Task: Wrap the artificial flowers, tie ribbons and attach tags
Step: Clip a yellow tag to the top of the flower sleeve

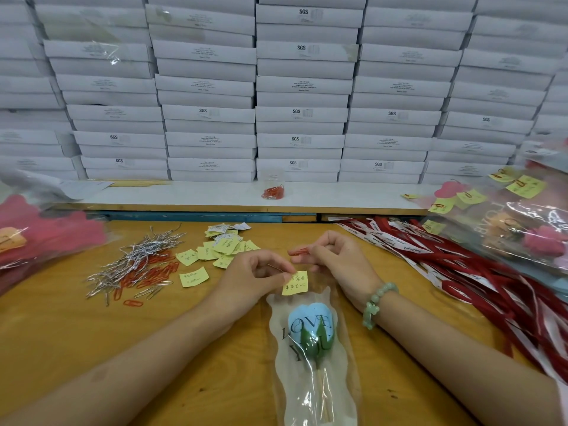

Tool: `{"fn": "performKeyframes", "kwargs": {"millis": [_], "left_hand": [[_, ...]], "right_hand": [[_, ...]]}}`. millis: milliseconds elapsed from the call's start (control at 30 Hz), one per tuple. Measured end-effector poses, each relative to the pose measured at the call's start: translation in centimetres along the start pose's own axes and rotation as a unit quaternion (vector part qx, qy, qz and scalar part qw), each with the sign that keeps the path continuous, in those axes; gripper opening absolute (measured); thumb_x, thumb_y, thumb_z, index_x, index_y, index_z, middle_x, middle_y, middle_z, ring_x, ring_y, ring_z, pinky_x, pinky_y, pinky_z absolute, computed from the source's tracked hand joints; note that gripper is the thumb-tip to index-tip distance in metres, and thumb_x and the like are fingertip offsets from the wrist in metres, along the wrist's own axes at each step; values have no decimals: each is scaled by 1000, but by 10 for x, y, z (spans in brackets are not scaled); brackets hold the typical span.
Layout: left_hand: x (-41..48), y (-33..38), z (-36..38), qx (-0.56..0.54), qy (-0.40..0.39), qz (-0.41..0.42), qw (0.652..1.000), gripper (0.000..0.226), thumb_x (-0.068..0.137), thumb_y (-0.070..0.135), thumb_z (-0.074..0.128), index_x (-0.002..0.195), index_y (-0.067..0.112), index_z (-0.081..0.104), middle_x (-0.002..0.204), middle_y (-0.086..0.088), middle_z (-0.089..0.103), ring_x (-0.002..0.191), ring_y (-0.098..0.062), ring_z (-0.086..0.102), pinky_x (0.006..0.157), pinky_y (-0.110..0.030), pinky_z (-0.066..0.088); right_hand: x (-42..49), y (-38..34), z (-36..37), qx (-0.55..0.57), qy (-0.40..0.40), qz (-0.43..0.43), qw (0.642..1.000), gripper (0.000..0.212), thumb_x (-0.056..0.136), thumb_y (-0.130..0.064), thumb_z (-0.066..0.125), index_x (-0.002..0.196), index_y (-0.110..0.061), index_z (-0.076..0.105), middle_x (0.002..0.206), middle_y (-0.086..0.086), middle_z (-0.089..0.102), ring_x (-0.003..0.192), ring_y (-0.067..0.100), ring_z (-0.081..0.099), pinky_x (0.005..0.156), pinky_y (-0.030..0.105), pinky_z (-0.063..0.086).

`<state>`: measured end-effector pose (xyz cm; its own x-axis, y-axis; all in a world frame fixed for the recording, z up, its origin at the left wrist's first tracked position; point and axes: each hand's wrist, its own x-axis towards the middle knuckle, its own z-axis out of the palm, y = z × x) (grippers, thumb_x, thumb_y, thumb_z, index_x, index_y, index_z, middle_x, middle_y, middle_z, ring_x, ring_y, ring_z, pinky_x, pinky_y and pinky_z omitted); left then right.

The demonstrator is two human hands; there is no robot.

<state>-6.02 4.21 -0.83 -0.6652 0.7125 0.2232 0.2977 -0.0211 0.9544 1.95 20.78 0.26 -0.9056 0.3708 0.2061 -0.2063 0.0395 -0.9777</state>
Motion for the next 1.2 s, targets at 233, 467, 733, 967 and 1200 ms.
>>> {"fn": "performKeyframes", "kwargs": {"millis": [233,467,733,967,1200], "left_hand": [[2,-2,0,-4,3,2,1000,16,84,2,72,89,17,75,94,-3,75,82,-13,69,72,-19,54],[2,-2,0,-8,-2,5,1000,16,84,2,72,88,17,76,89,-6,75,82,-16,69,74,-21,55],[1,-1,1,9,-4,2,1000,16,84,3,71,93,16,76,92,-7,75,79,-15,67,74,-20,55],[1,0,1,13,2,-6,1000,14,85,3,71,93,14,75,85,-6,74,76,-12,68,68,-17,54],[2,-2,0,2,2,-2,1000,9,84,3,72,87,12,72,83,-9,73,77,-14,68,68,-16,52]], "right_hand": [[-1,-1,-1,-36,-13,-3,999,11,87,1,62,81,-4,54,98,7,74,92,20,72,77,32,55],[-3,-2,-1,-51,-16,-23,998,9,81,-14,74,81,-7,69,92,8,75,89,20,72,70,22,56],[-2,1,-2,-73,-19,-11,997,14,75,-2,78,86,-5,69,93,10,75,86,26,72,79,35,59],[0,2,-12,-220,-26,-72,972,10,85,-24,71,91,-17,71,87,-1,73,78,8,67,68,19,52],[2,2,-20,-246,-114,-62,961,8,78,-21,77,82,-20,72,81,3,73,73,13,66,70,22,54]]}}
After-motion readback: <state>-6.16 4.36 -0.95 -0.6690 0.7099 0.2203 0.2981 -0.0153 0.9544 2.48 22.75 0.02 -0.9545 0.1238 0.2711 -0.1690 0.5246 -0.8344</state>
